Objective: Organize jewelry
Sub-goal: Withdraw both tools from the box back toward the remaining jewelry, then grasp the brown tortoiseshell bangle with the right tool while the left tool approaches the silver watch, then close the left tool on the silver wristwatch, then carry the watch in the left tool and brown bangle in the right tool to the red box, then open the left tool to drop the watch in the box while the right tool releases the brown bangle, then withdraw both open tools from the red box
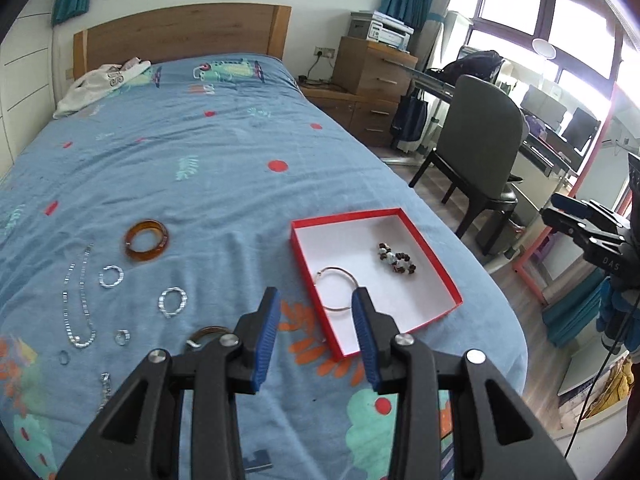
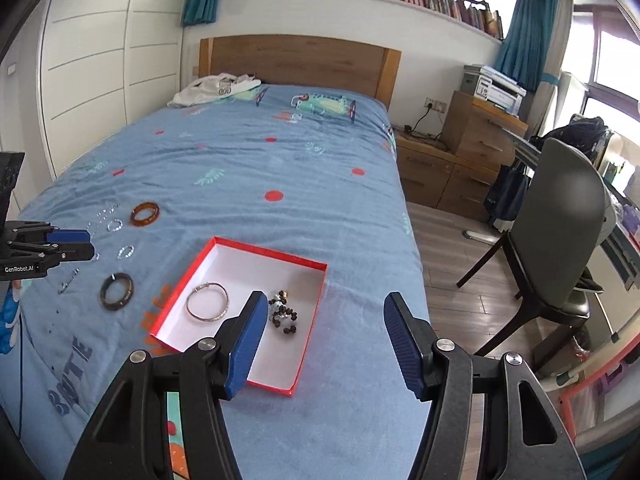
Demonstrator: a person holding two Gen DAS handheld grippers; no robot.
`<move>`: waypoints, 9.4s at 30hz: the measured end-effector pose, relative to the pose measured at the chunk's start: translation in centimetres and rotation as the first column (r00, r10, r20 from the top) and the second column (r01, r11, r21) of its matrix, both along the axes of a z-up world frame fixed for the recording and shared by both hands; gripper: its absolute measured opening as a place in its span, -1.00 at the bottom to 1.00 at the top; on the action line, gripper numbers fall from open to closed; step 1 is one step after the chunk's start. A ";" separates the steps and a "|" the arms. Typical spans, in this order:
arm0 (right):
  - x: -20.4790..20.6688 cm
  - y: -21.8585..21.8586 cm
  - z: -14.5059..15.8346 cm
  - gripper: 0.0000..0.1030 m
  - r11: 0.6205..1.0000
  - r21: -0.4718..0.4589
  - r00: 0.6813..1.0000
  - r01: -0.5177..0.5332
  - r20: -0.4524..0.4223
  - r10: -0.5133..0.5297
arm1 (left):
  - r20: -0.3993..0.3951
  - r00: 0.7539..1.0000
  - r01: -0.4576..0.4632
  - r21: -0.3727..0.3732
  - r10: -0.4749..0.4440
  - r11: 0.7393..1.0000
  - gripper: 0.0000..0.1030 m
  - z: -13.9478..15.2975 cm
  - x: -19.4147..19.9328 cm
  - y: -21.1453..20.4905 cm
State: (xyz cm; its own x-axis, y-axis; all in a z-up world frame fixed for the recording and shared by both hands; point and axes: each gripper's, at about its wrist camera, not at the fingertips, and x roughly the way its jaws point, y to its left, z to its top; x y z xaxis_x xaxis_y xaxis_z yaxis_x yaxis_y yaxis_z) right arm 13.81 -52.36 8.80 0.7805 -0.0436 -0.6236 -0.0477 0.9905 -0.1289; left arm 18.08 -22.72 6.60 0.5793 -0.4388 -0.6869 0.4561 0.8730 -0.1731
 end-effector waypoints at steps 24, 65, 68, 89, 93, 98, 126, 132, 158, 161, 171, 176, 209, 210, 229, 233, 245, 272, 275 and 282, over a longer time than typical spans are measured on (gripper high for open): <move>-10.3 14.7 6.2 0.16 0.988 0.116 0.980 -0.100 0.184 0.077 | 0.116 0.937 -0.329 -0.017 0.329 0.944 -0.23 4.6 -9.3 28.8; 5.7 28.3 -15.3 -0.27 0.912 0.292 0.913 -0.287 -0.204 0.352 | -0.208 0.962 -0.157 0.117 0.179 0.981 -0.22 -15.5 -0.1 23.2; 7.1 29.1 -16.3 -0.27 0.907 0.294 0.902 -0.302 -0.221 0.372 | -0.223 0.961 -0.140 0.126 0.166 0.982 -0.22 -16.4 0.9 22.6; 11.5 31.1 -21.5 -0.34 0.899 0.277 0.844 -0.339 -0.333 0.421 | -0.227 0.966 -0.077 0.213 0.126 0.974 -0.25 -19.7 3.2 20.6; 12.0 31.6 -22.1 -0.34 0.903 0.263 0.840 -0.340 -0.347 0.417 | -0.207 0.971 -0.072 0.241 0.124 0.968 -0.27 -19.9 3.2 20.1; 12.8 32.2 -22.3 -0.69 0.908 0.256 0.838 -0.331 -0.361 0.408 | -0.194 0.972 -0.085 0.243 0.134 0.966 -0.57 -19.9 3.5 19.8; 5.1 29.8 -14.5 -0.85 0.845 0.453 0.893 -0.286 -0.193 0.406 | -0.105 0.978 -0.166 0.128 0.179 0.978 -0.61 -11.3 -1.9 19.7; 2.5 27.6 -12.3 -0.85 0.859 0.425 0.910 -0.284 -0.162 0.381 | -0.068 0.985 -0.150 0.108 0.158 0.983 -0.61 -8.6 -3.8 17.8; 5.0 7.4 -6.7 -0.85 0.948 0.280 0.979 -0.153 -0.091 0.185 | 0.023 0.993 0.119 0.009 -0.119 0.993 -0.61 -1.3 1.6 -5.8; 7.5 6.1 -7.4 -0.85 0.951 0.268 0.976 -0.155 -0.109 0.189 | 0.007 0.993 0.121 0.003 -0.121 0.993 -0.60 -2.2 4.3 -8.4; 15.5 3.1 -12.6 -0.85 0.953 0.249 0.950 -0.171 -0.216 0.227 | -0.060 0.994 0.088 0.034 -0.086 0.996 -0.61 -7.8 13.2 -12.6; 18.0 2.4 -15.7 -0.85 0.951 0.266 0.937 -0.159 -0.263 0.230 | -0.118 0.991 0.077 0.047 -0.071 0.996 -0.61 -11.4 15.7 -13.3; 20.3 1.9 -19.0 -0.56 0.965 0.228 0.904 -0.133 -0.371 0.212 | -0.228 0.972 0.075 0.071 -0.057 0.995 -0.57 -16.7 17.7 -14.9; 20.2 1.9 -18.9 -0.56 0.966 0.222 0.905 -0.133 -0.371 0.210 | -0.231 0.971 0.078 0.069 -0.060 0.995 -0.57 -16.7 17.7 -14.9; 16.1 0.9 -14.9 -0.28 0.967 0.246 0.937 -0.066 -0.317 0.145 | -0.170 0.982 0.096 0.055 -0.086 0.994 -0.39 -11.1 14.4 -14.2; 13.8 1.3 -12.9 -0.21 0.964 0.259 0.950 -0.052 -0.285 0.128 | -0.127 0.991 0.049 0.055 -0.042 0.997 -0.34 -8.2 12.2 -12.5; 5.4 4.1 -6.9 -0.03 0.950 0.311 0.984 0.008 -0.172 0.048 | 0.027 0.994 -0.113 0.138 0.110 0.984 -0.06 -1.9 3.3 -5.7; -6.6 12.3 -1.9 0.16 0.951 0.306 0.998 0.039 -0.055 -0.023 | 0.168 0.946 -0.301 0.137 0.277 0.944 0.06 2.7 -9.6 11.0; -7.2 13.3 -1.8 0.18 0.954 0.297 0.998 0.041 -0.055 -0.026 | 0.171 0.938 -0.324 0.129 0.301 0.937 0.06 2.8 -10.4 13.1; -8.3 15.4 -1.8 0.23 0.958 0.283 0.998 0.034 -0.059 -0.017 | 0.168 0.919 -0.377 0.101 0.357 0.921 0.07 2.7 -11.9 17.6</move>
